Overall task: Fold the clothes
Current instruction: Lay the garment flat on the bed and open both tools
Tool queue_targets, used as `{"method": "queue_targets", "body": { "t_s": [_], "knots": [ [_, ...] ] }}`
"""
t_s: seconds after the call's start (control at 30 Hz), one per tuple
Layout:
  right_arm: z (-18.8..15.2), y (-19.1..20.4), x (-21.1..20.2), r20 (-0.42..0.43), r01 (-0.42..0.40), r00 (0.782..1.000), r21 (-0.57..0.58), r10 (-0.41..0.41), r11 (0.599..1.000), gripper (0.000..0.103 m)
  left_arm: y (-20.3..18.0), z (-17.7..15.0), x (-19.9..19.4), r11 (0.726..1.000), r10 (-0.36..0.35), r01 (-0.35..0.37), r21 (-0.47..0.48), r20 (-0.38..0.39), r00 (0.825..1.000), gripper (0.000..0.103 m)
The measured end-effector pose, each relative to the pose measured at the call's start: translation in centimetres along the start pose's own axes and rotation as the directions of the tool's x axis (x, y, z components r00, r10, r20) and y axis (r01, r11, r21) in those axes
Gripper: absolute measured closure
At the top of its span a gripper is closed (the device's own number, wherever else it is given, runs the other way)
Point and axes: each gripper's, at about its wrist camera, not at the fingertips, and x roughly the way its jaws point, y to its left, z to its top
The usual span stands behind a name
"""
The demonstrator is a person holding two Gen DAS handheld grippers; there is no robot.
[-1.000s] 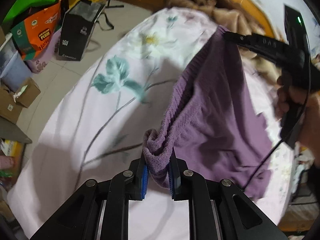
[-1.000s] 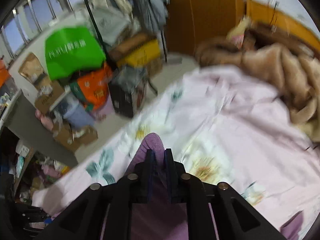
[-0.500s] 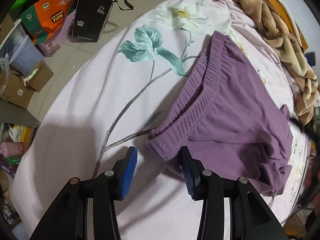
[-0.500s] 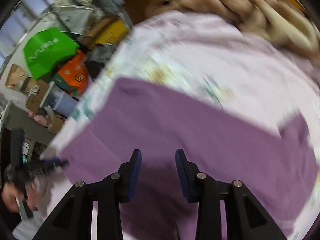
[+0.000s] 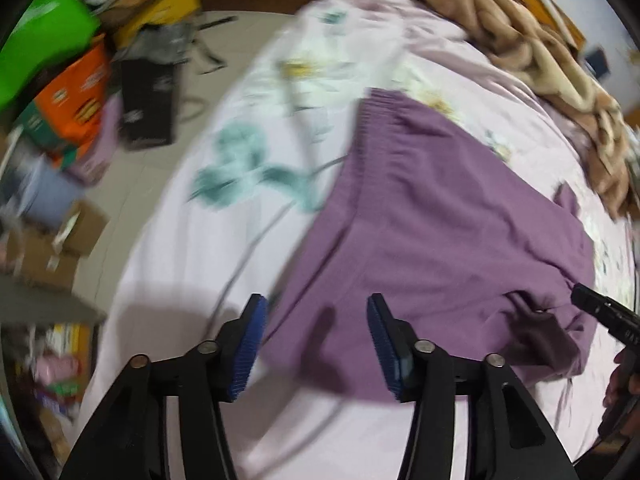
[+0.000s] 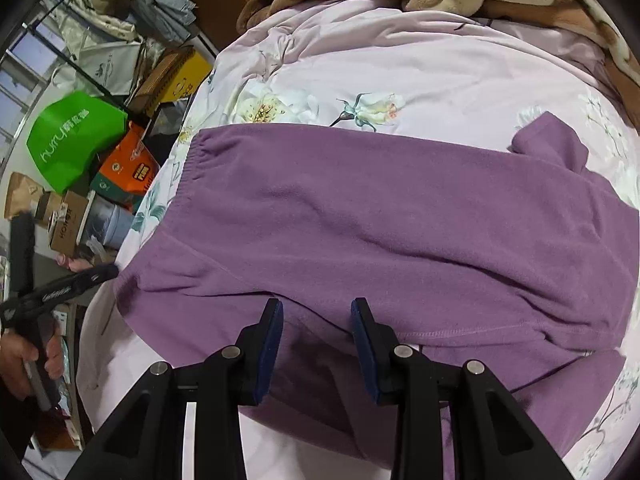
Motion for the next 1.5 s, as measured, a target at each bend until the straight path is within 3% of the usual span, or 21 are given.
{"method": "queue_targets", "body": {
  "t_s": [0.13, 0.17, 0.2, 0.27, 0.37, 0.7, 0.87, 0.97, 1.13, 1.3, 1.5],
  "knots": [
    [-0.7, -0.5, -0.7, 0.01, 0.002, 1.0, 0.052, -0.003, 0.999, 0.067, -1.7, 2.6, 4.2, 0.997, 0.008, -0.004, 0.08, -0.052, 0.999, 0.049],
    [-0.8, -0.6, -0.8, 0.01, 0.004, 1.0, 0.063, -0.004, 0.998, 0.067, -1.7, 3.0, 5.1, 0.997, 0.003, 0.003, 0.082, -0.069, 0.998, 0.057],
    [-1.0, -0.8, -1.0, 0.007, 0.008, 1.0, 0.075, -0.009, 0.997, 0.067, -1.6, 3.3, 5.7, 0.997, -0.014, 0.02, 0.071, -0.086, 0.996, 0.075],
    [-1.1, -1.0, -1.1, -0.004, 0.027, 1.0, 0.082, -0.026, 0.996, 0.067, -1.4, 3.6, 6.3, 0.998, -0.008, 0.014, 0.067, -0.096, 0.995, 0.091],
    [-1.0, -1.1, -1.3, -0.013, 0.086, 0.996, 0.076, -0.085, 0.993, 0.067, -1.2, 3.6, 6.2, 0.996, 0.02, -0.013, 0.083, -0.083, 0.996, 0.094],
    [-0.2, -1.7, -2.2, -0.031, 0.197, 0.98, 0.084, -0.195, 0.977, 0.067, -0.4, 4.5, 6.4, 0.996, 0.062, -0.055, 0.073, -0.095, 0.994, 0.091],
    [-0.6, -2.3, -2.3, -0.043, 0.206, 0.978, 0.093, -0.203, 0.974, 0.067, 0.4, 4.5, 4.2, 0.997, 0.079, -0.078, 0.016, -0.044, 0.996, 0.067],
    [-0.9, -2.7, -2.3, -0.053, 0.209, 0.977, 0.097, -0.204, 0.973, 0.067, 0.0, 4.1, 3.6, 0.996, 0.092, -0.092, 0.011, -0.04, 0.995, 0.066],
    [-1.4, -3.4, -2.6, -0.061, 0.202, 0.979, 0.108, -0.196, 0.973, 0.067, -3.2, 2.6, 2.8, 0.995, 0.072, -0.069, 0.075, -0.037, 0.997, 0.065],
    [-2.9, -4.9, -3.2, -0.073, 0.199, 0.979, 0.144, -0.19, 0.969, 0.067, -8.8, 0.7, 2.9, 0.983, 0.083, -0.069, 0.173, -0.071, 0.994, 0.064],
    [-5.1, -6.9, -4.4, -0.086, 0.208, 0.977, 0.175, -0.196, 0.962, 0.066, -12.2, -0.7, 3.8, 0.976, 0.068, -0.045, 0.212, -0.107, 0.992, 0.064]
  ]
}}
